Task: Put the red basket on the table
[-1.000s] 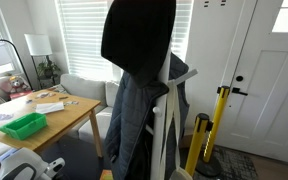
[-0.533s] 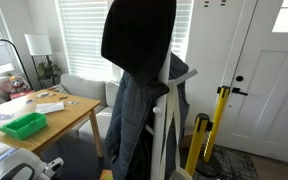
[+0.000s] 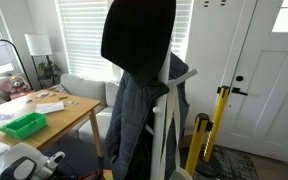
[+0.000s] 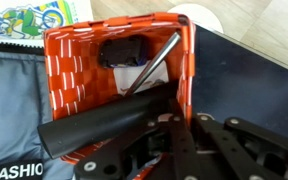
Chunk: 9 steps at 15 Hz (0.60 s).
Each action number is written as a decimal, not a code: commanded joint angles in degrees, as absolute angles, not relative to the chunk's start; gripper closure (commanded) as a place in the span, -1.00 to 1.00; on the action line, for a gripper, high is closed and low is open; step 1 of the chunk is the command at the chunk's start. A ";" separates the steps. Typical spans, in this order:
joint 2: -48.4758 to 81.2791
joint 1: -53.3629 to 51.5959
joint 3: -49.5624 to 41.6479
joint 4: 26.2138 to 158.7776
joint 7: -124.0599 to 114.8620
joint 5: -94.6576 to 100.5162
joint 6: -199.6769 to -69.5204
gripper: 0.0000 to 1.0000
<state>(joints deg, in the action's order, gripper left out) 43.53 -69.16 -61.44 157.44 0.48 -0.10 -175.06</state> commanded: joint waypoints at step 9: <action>46.64 -81.82 -79.30 157.40 10.90 11.98 -172.52 0.98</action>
<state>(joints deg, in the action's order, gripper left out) 44.29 -78.41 -75.62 157.08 9.47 8.98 -171.32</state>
